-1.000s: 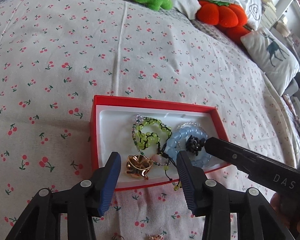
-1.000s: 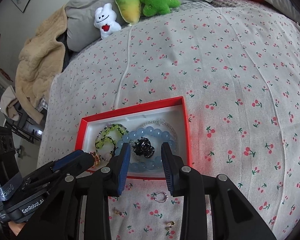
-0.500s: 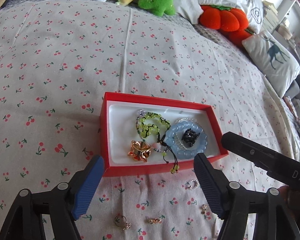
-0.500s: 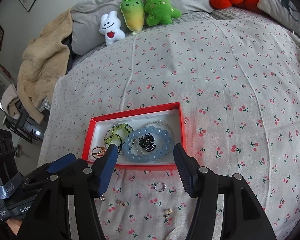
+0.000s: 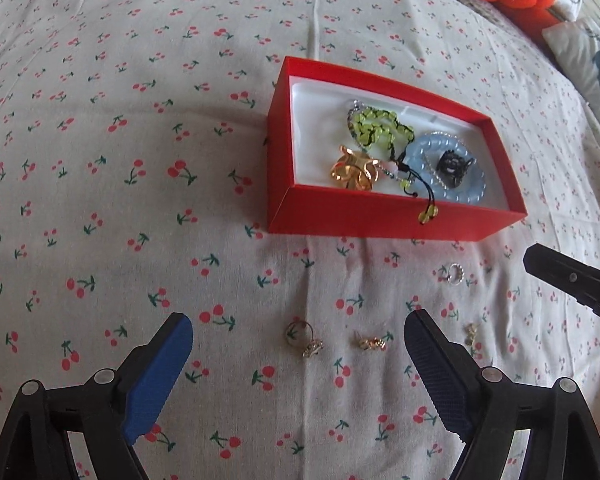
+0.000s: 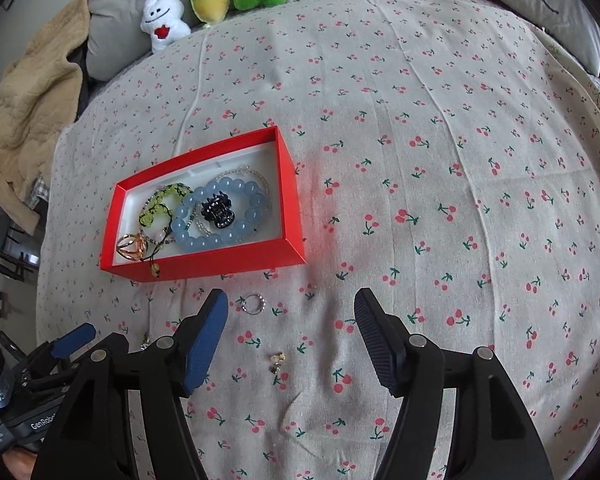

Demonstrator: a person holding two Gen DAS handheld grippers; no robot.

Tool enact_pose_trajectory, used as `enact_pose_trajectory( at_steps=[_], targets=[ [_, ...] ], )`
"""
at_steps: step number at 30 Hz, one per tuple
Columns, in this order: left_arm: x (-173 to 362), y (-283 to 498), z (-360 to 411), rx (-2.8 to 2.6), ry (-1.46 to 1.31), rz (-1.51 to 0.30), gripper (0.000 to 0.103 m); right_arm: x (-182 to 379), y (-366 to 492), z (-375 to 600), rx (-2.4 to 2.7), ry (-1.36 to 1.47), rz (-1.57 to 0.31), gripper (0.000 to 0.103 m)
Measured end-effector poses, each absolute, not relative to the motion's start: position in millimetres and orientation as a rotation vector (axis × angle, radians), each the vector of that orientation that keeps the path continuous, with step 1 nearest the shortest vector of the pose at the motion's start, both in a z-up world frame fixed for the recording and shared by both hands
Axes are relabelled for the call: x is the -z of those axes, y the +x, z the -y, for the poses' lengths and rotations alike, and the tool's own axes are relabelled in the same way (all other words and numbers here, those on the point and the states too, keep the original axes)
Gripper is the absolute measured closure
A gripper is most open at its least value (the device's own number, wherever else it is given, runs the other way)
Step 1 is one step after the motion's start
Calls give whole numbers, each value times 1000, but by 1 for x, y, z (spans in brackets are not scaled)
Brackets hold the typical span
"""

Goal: Organize jewelry
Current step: 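Raise both open grippers and move toward the remaining silver rings, then grasp the silver stone ring with the left gripper while the right gripper grasps the silver hoop ring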

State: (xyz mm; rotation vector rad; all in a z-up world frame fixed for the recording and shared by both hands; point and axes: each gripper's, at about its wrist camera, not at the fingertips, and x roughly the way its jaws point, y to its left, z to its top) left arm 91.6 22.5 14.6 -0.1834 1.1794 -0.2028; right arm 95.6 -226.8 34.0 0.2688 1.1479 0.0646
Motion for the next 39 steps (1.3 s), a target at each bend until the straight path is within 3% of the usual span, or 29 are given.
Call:
enact_pose_trajectory(
  at_steps=[14, 35, 39],
  targets=[
    [10, 79, -18, 186, -124, -1244, 16, -5, 86, 210, -37, 148, -1254, 34],
    [21, 98, 9, 194, -85, -1232, 84, 9, 91, 214, -30, 118, -1295, 34],
    [19, 96, 7, 208, -83, -1228, 84, 9, 90, 214, -30, 119, -1295, 34]
  ],
)
